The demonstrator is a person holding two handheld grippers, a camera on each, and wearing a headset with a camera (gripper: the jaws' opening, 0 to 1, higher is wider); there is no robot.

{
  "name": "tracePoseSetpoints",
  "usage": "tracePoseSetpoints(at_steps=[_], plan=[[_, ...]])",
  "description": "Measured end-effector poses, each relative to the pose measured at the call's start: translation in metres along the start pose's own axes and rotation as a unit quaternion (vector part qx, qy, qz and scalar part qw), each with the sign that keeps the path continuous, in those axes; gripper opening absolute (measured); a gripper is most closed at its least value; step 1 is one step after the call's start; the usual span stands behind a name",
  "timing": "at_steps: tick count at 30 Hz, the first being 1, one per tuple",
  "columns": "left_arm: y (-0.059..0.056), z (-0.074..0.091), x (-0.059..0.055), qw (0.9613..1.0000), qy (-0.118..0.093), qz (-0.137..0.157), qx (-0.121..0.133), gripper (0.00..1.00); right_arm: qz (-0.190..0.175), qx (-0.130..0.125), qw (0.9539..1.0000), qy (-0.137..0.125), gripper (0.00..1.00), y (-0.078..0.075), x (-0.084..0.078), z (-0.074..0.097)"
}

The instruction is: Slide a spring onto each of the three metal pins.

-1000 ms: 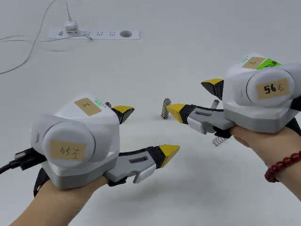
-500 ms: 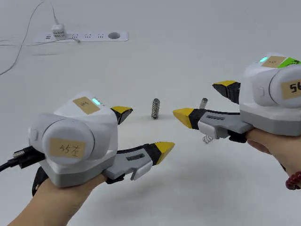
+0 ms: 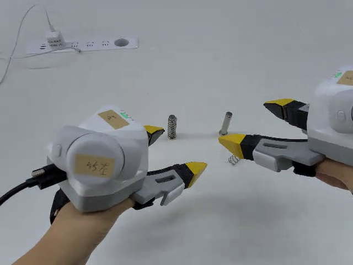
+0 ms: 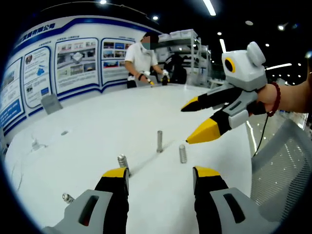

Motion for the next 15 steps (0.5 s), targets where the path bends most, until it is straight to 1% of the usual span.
tracePoseSetpoints(at_steps=[4, 5, 7, 15], plan=[[-0.001, -0.006, 0.002, 1.0000, 0.003, -0.003, -0.005, 0.52, 0.001, 0.006, 1.0000, 0.000, 0.64, -0.002, -0.006, 0.006], [-0.002, -0.008, 0.003, 1.0000, 0.003, -0.004, -0.006, 0.52, 0.000, 0.007, 1.0000, 0.001, 0.64, -0.005, -0.008, 0.007], [-0.003, -0.011, 0.003, 0.9999, 0.004, -0.004, -0.009, 0.51, -0.002, 0.008, 1.0000, 0.002, 0.65, -0.006, -0.011, 0.008], [-0.013, -0.029, 0.005, 0.9994, 0.012, -0.015, -0.027, 0.50, -0.009, 0.016, 0.9998, 0.005, 0.66, -0.006, -0.023, 0.018]])
Point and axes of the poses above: the centre of the closed fingertips' face, and the gripper's own axes: z roughly backward along the fingers, y roughly to its left, x roughly out of its top, the point moved 7 cm from there along z, roughly backward along the fingers, and after that the axes turned 9 degrees about y, right-handed, at the moved point
